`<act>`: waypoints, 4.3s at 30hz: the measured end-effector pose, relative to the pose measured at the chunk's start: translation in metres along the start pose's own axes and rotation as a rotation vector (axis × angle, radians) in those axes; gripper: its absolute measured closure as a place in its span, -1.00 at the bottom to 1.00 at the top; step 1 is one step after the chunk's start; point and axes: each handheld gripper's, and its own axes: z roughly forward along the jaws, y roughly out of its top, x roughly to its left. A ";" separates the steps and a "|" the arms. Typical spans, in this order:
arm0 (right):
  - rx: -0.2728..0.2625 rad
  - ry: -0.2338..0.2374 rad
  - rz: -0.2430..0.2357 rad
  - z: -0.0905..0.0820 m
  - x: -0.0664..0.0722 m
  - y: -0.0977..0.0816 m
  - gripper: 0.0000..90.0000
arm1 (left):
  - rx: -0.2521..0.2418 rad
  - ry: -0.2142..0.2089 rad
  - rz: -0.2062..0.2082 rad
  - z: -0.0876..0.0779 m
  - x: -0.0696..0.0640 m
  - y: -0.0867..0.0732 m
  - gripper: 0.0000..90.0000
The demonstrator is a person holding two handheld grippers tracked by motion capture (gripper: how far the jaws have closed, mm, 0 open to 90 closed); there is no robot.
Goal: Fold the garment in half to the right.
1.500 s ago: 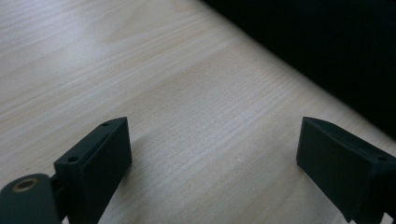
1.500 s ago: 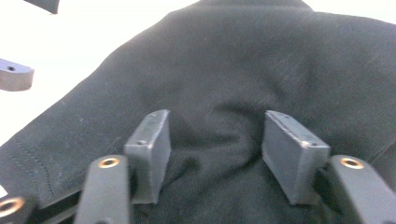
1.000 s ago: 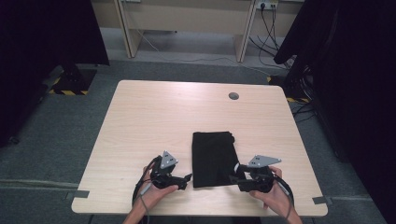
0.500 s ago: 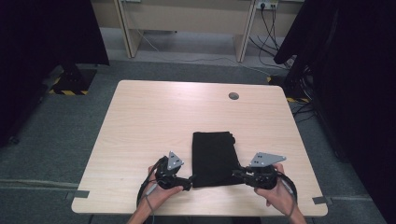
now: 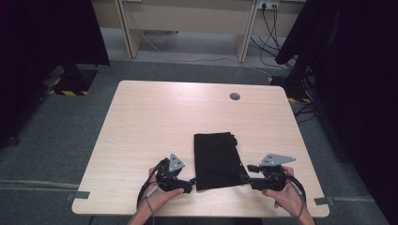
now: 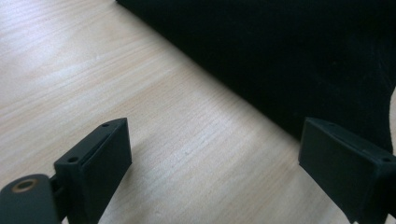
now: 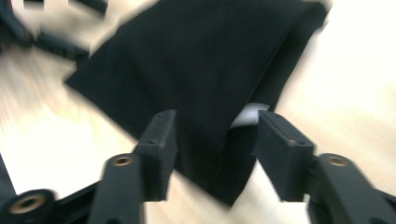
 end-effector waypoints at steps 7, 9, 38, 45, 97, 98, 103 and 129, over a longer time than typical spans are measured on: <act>-0.057 -0.013 -0.031 0.005 -0.005 0.031 -0.16 | 0.016 0.016 -0.020 -0.010 0.011 -0.009 -0.81; -0.035 0.004 -0.055 0.019 -0.001 0.035 -0.21 | 0.017 0.029 -0.026 -0.014 0.017 -0.012 -0.82; 0.024 -0.059 -0.054 0.087 0.010 0.031 -0.34 | 0.053 0.130 -0.067 -0.034 0.054 -0.030 -1.00; 0.035 -0.069 -0.048 0.090 0.011 0.035 -0.34 | 0.054 0.130 -0.067 -0.035 0.054 -0.030 -1.00; -0.007 -0.007 0.009 0.141 -0.012 0.090 -0.42 | 0.053 0.129 -0.067 -0.035 0.054 -0.030 -1.00; -0.016 -0.010 0.010 0.138 -0.012 0.090 -0.42 | 0.054 0.129 -0.067 -0.035 0.054 -0.030 -1.00; -0.037 -0.028 0.008 0.125 -0.013 0.086 -0.43 | 0.053 0.129 -0.067 -0.035 0.054 -0.030 -1.00; -0.068 -0.025 0.029 0.076 -0.015 0.056 -0.41 | 0.053 0.130 -0.067 -0.035 0.054 -0.030 -1.00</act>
